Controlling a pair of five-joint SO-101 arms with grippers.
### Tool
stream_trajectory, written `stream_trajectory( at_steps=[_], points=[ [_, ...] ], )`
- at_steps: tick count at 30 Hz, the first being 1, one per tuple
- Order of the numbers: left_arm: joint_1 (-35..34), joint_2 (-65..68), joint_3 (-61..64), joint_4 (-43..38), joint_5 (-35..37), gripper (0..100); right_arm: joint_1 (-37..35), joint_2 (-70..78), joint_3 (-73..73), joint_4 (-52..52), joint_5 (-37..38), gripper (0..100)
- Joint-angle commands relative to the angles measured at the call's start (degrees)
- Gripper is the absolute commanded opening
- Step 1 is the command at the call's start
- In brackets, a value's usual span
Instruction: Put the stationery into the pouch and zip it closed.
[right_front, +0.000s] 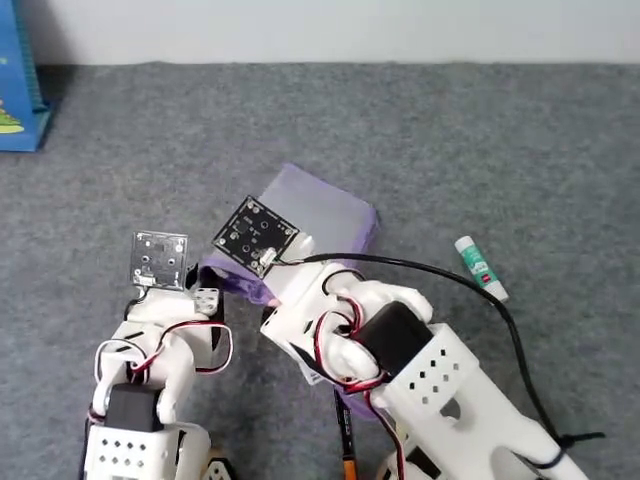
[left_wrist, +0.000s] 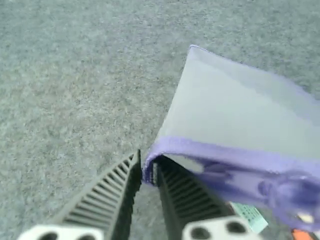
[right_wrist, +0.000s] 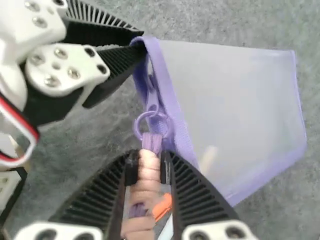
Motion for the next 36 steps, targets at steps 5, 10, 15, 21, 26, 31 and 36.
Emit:
stream_trajectory(
  at_steps=[5, 10, 15, 21, 26, 31, 36],
  points=[
    [-2.9, -0.4, -0.9, -1.1, 0.5, 1, 9.9, -2.7, 0.3, 1.4, 4.7, 0.8],
    [-7.5, -0.4, -1.7, -1.0, 1.8, 1, 18.2, -2.7, 0.2, 2.4, 7.5, 0.8],
    [-7.8, -0.4, -1.6, -1.0, 2.7, 1, 22.9, -2.7, -0.1, 3.8, 9.7, 0.8],
    [-7.1, -0.4, -1.5, 0.3, 1.8, 1, 24.9, -2.8, -0.1, 3.8, 9.8, 0.8],
    [-3.1, -0.4, -1.5, 0.7, -2.5, 4, 21.7, -5.8, -0.2, 3.9, 9.4, 0.8],
    [-3.0, -0.4, -0.6, 0.4, -0.2, 21, 21.3, -13.0, -2.5, 8.7, 9.3, 0.8],
    [-2.6, -0.4, 0.0, 0.3, -0.3, 21, 18.0, -18.1, -4.1, 12.2, 9.3, 0.8]
  ],
)
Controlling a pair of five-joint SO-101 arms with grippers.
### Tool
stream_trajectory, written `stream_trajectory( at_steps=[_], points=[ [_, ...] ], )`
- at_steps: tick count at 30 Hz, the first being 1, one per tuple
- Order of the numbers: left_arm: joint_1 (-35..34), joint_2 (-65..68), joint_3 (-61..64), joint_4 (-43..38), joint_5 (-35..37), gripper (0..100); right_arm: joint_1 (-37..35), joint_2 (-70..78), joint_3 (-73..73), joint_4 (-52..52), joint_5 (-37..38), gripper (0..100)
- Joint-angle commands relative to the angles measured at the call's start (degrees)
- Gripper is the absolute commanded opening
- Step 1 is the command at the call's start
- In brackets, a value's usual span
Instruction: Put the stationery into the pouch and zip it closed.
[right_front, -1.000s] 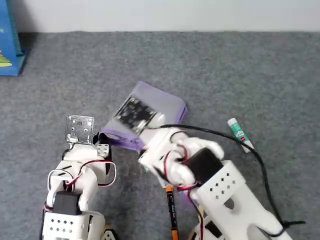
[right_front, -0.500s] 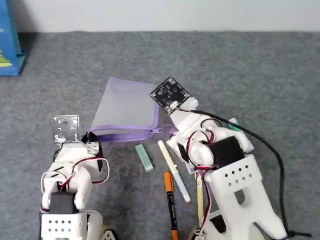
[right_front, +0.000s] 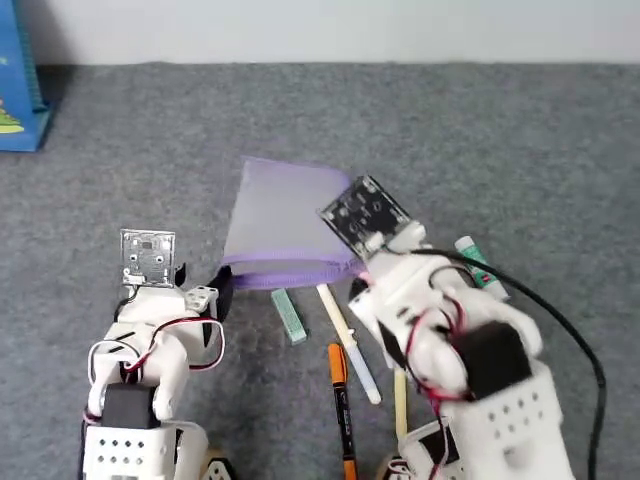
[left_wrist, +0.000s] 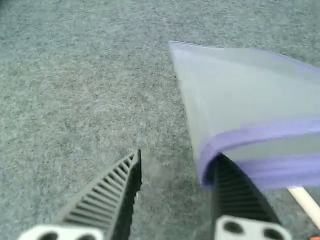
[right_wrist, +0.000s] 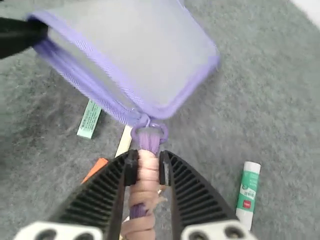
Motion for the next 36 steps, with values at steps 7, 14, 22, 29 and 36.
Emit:
stream_trajectory(
  at_steps=[7, 14, 22, 29, 36],
  points=[
    [3.4, -0.4, 1.1, 0.3, -1.0, 20, -5.8, -5.7, -3.7, 2.2, -0.8, 0.8],
    [8.5, -0.5, 2.2, -0.2, -1.1, 20, -5.9, -5.9, -3.7, 2.2, -1.0, 0.8],
    [4.1, -0.5, 1.9, -1.0, -3.5, 1, -5.5, -5.9, -3.7, 2.2, -0.7, 0.8],
    [3.5, -0.5, -4.0, 7.3, -4.9, 1, -0.9, -5.9, -3.8, 2.3, -0.8, 6.8],
    [-2.4, -0.2, -13.0, 16.1, -5.0, 1, 10.6, -5.8, -4.0, 6.5, -1.1, 28.9]
  ],
)
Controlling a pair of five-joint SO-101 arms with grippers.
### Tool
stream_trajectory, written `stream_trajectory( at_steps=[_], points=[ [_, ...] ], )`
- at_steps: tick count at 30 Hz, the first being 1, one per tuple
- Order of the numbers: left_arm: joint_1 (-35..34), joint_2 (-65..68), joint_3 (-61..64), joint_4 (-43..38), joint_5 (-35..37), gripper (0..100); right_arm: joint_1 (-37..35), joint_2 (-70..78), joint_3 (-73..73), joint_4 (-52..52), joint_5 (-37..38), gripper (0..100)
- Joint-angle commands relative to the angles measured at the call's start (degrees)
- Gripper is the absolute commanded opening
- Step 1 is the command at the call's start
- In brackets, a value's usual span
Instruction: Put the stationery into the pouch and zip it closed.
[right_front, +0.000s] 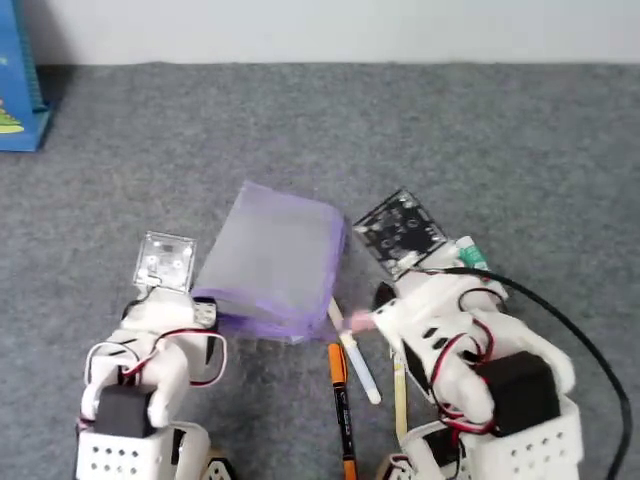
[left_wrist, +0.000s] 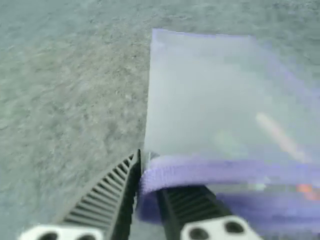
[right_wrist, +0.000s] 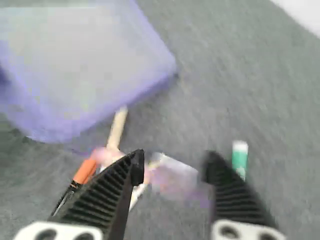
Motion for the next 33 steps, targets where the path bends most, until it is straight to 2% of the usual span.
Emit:
stream_trajectory(
  at_steps=[1, 9, 12, 16, 21, 29, 33],
  points=[
    [-4.7, -0.2, -5.2, 0.8, -0.7, 1, 4.4, -0.3, -3.5, 1.5, -0.7, 28.0],
    [-6.9, -0.2, -6.8, 1.4, -0.9, 1, 5.5, -0.1, 6.8, -1.5, -0.7, 17.5],
    [-6.9, -0.2, -8.5, 3.4, -0.9, 1, 5.5, -0.1, 13.9, -6.2, -1.9, 16.4],
    [-6.9, -0.1, -10.9, 4.8, -0.9, 1, 5.5, -0.1, 22.3, -14.5, -8.9, 14.9],
    [-6.6, -0.1, -11.7, 5.3, -0.9, 1, 5.1, -0.1, 30.1, -23.7, -9.8, 14.7],
    [-6.5, 0.0, -11.3, 5.6, -0.9, 1, 5.1, -0.1, 39.3, -29.7, -9.9, 14.7],
    [-6.5, 0.0, -11.3, 5.6, -0.9, 1, 5.1, -0.1, 39.5, -29.4, -17.2, 14.9]
  ],
)
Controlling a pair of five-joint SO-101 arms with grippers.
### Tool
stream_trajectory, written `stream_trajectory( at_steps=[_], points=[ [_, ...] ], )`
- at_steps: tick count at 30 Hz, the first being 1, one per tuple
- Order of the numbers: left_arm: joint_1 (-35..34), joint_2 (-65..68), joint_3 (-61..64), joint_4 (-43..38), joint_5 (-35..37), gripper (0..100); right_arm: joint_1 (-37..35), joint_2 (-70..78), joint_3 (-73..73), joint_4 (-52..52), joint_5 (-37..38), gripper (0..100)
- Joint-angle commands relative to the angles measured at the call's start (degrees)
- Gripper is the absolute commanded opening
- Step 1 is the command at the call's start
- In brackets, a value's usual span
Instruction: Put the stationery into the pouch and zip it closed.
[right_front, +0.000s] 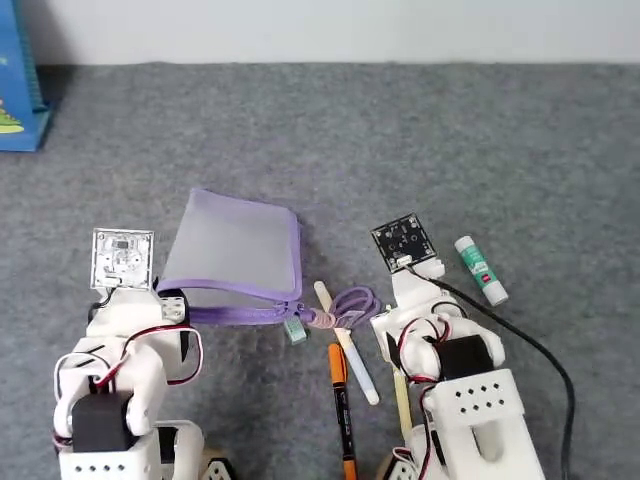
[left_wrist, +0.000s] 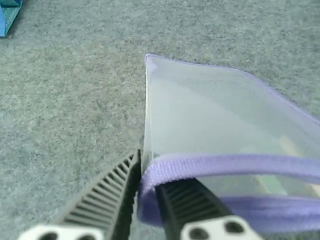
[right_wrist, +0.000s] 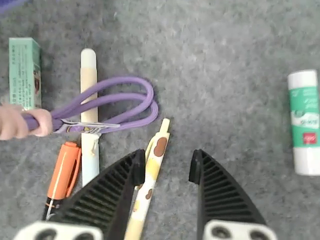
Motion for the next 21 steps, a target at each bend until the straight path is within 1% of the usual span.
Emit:
stream_trajectory(
  at_steps=[1, 6, 11, 17, 21],
  points=[
    [0.0, 0.0, -3.4, 0.4, -0.7, 1, 0.1, -0.1, -0.6, -0.9, -6.5, 15.0],
    [0.0, 0.0, -3.3, 0.4, -0.7, 1, -4.4, -0.1, -0.6, 0.4, -8.1, 14.9],
    [0.0, 0.0, -2.2, 0.0, -0.7, 1, -5.1, 2.2, -1.4, 0.3, -12.6, 15.1],
    [-0.3, 0.0, -1.9, -0.1, -0.7, 1, -3.8, 19.0, -11.2, 3.6, -17.1, 15.1],
    [-0.4, 0.0, -1.9, -0.1, -0.7, 1, -3.7, 30.0, -17.0, 4.4, -18.3, 15.1]
  ],
)
